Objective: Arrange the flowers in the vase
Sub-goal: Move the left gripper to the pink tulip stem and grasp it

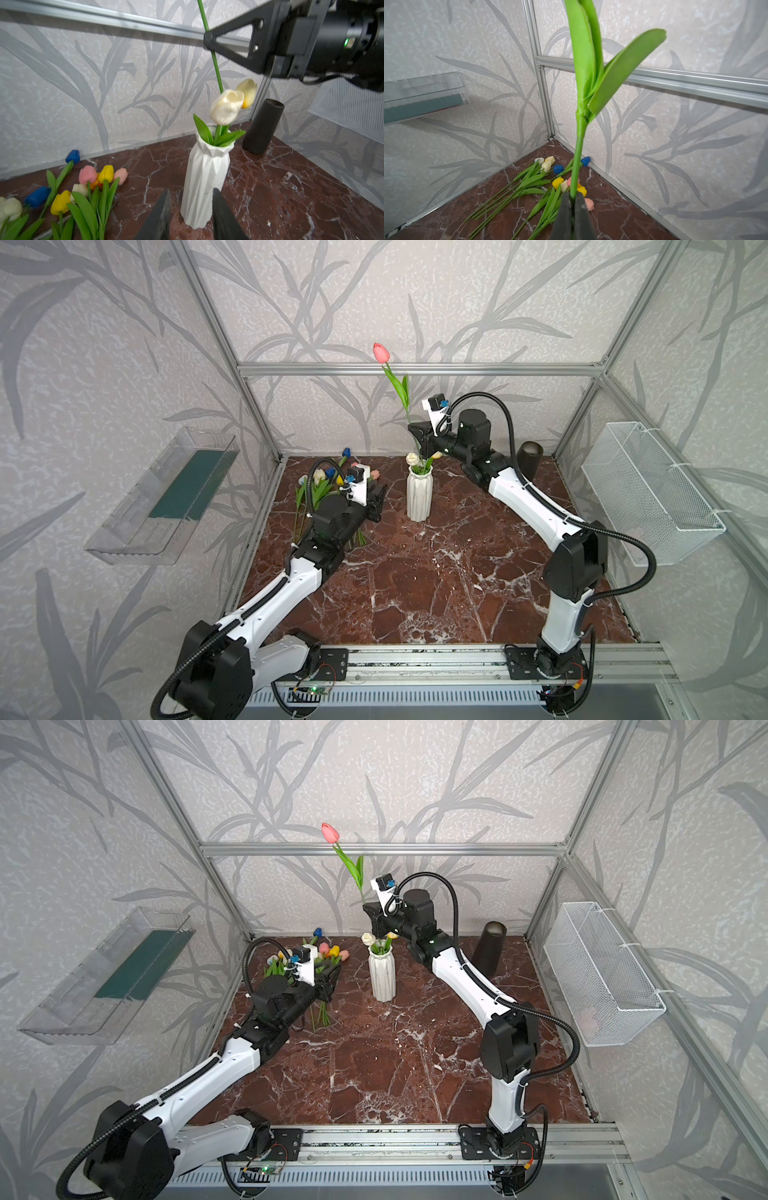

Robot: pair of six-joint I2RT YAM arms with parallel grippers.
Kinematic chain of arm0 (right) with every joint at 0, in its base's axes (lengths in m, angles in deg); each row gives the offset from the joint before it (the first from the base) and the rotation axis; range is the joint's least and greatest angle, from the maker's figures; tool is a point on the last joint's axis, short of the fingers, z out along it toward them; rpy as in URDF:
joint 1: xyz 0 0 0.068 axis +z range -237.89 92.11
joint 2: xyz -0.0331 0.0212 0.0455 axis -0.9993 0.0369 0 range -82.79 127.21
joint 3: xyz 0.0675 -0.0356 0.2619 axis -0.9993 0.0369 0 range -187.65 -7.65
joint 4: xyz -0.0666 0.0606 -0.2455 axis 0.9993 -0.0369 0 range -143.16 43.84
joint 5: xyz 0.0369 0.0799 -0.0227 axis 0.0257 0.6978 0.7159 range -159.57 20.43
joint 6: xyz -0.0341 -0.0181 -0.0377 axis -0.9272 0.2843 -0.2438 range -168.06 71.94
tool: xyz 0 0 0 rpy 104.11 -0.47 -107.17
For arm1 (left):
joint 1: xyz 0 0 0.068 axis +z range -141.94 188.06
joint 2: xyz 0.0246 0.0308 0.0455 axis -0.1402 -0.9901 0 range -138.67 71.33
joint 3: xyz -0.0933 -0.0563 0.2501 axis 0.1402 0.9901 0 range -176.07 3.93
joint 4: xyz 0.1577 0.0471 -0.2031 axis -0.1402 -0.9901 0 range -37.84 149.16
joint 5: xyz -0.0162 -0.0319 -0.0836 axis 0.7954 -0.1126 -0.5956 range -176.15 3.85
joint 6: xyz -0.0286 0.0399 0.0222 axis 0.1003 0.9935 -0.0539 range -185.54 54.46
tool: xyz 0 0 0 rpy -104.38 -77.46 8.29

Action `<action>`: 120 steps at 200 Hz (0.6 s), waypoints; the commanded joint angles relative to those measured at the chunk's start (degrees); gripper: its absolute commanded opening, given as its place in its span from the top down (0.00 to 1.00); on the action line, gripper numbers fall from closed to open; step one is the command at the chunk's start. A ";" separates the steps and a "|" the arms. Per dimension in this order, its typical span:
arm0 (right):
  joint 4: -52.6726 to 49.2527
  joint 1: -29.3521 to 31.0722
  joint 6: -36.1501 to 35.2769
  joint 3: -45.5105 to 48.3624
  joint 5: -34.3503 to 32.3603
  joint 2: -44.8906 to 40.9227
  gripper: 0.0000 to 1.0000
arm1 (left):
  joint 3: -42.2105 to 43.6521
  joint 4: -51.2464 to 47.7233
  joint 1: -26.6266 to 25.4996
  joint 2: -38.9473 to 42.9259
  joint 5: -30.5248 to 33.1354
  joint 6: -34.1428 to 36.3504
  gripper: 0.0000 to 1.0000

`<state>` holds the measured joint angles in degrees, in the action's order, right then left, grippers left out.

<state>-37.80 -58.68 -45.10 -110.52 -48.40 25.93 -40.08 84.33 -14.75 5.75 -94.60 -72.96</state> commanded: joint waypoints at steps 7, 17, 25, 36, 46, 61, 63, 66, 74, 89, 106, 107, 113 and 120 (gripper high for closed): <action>15.31 -0.25 1.34 5.21 1.51 -2.07 1.00 | -8.02 3.90 4.26 -3.07 -5.04 -0.51 0.60; 17.95 -0.27 1.63 7.12 1.19 -2.32 1.00 | -10.44 4.23 4.95 -5.03 -6.06 -0.17 0.53; 20.49 -0.35 1.69 9.17 0.78 -2.63 1.00 | -13.06 3.64 5.75 -6.92 -8.28 0.15 0.51; 23.34 -0.57 1.94 11.18 0.42 -2.86 1.00 | -17.48 2.02 7.14 -9.90 -11.13 -0.39 0.48; 24.80 -0.99 2.84 12.07 1.04 -2.69 1.00 | -21.72 0.58 8.41 -12.80 -14.36 -1.27 0.42; 26.99 -1.56 4.08 13.66 1.53 -2.64 1.00 | -27.03 -0.07 9.79 -16.59 -18.70 -1.82 0.31; 27.31 -1.60 4.23 13.90 1.51 -2.71 1.00 | -27.56 -0.13 9.91 -17.06 -18.82 -1.83 0.30; 27.82 -1.69 4.24 14.28 1.53 -2.73 1.00 | -28.48 -0.34 9.89 -17.74 -19.13 -1.68 0.30; 28.98 -1.70 4.26 15.45 1.76 -3.02 1.00 | -30.67 -0.88 9.89 -19.30 -20.55 -0.81 0.30; 30.10 -1.76 4.00 17.04 1.69 -3.75 1.00 | -34.21 -1.96 9.89 -21.87 -21.90 0.39 0.30; 31.72 -1.77 3.65 18.98 2.16 -4.68 1.00 | -39.25 -4.79 9.89 -24.94 -23.49 1.10 0.30; 31.85 -1.78 3.64 19.09 2.23 -4.72 1.00 | -39.50 -4.91 9.89 -25.12 -23.56 1.14 0.30; 32.36 -1.76 3.38 19.71 2.52 -5.07 1.00 | -41.13 -5.54 9.89 -26.09 -24.17 1.05 0.30; 32.92 -1.77 3.28 20.39 2.73 -5.47 1.00 | -42.63 -5.67 9.80 -27.06 -24.83 0.85 0.30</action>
<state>-11.07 -60.42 -41.84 -91.92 -47.24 24.16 -76.90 81.38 -4.89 -18.95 -114.10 -73.18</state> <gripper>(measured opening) 0.050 0.699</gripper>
